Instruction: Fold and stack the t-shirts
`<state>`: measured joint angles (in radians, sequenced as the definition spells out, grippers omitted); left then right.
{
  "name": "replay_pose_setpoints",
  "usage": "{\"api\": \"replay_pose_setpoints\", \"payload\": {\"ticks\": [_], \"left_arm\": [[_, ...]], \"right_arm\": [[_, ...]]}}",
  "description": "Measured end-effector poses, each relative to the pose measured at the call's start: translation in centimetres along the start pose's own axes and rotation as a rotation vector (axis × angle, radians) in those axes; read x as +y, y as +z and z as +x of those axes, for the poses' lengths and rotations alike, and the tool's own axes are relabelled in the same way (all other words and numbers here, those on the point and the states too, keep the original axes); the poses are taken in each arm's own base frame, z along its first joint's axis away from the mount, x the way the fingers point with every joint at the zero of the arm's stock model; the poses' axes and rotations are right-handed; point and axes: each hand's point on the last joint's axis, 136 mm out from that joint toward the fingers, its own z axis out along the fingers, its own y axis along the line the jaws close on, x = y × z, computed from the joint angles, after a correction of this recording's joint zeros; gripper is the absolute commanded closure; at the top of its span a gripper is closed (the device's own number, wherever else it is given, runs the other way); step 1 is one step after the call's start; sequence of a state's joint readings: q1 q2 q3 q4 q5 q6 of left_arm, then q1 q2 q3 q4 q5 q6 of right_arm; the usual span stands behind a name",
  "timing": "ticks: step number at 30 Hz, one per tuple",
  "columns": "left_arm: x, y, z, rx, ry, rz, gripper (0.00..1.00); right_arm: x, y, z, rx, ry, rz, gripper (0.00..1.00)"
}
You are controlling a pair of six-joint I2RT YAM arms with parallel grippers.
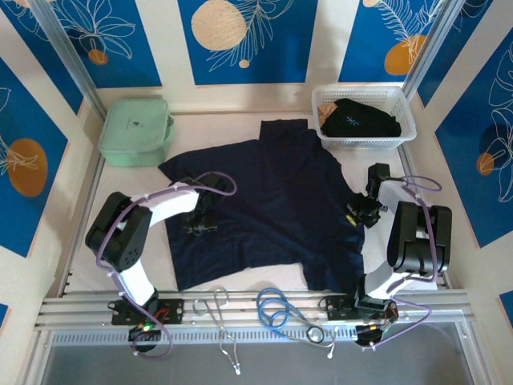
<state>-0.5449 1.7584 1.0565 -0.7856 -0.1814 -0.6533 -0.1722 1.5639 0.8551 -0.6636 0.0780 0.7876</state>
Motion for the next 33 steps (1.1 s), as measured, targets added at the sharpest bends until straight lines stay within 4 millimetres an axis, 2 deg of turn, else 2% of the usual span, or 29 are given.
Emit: {"api": "replay_pose_setpoints", "payload": {"ticks": [7, 12, 16, 19, 22, 26, 30, 33], "left_arm": [[1.5, 0.2, -4.2, -0.011, -0.037, -0.015, 0.38], [3.2, 0.4, -5.5, -0.016, -0.06, -0.032, 0.38], [3.8, 0.4, -5.2, -0.024, -0.068, -0.034, 0.37], [4.6, 0.4, -3.9, -0.018, -0.068, -0.044, 0.36], [5.4, 0.4, -2.4, -0.003, -0.07, -0.057, 0.31], [6.1, 0.0, -1.5, 0.018, -0.074, -0.08, 0.24], [7.1, -1.2, -1.0, 0.024, -0.073, -0.115, 0.18], [7.3, -3.1, -2.1, -0.017, -0.079, -0.121, 0.15]], "right_arm": [[0.0, 0.2, 1.5, 0.02, 0.023, -0.003, 0.91], [0.6, -0.2, 2.0, 0.013, 0.02, -0.013, 0.91], [1.0, -0.6, 2.3, 0.004, 0.004, -0.02, 0.91], [1.2, -0.5, 3.0, 0.007, -0.027, -0.01, 0.91], [1.6, -0.6, 4.0, 0.019, -0.067, 0.005, 0.91], [3.3, -1.7, 4.6, 0.005, -0.171, 0.011, 0.91], [5.3, -3.1, 5.3, -0.021, -0.306, 0.01, 0.9], [5.1, -3.0, 6.6, 0.006, -0.366, 0.03, 0.88]]}}
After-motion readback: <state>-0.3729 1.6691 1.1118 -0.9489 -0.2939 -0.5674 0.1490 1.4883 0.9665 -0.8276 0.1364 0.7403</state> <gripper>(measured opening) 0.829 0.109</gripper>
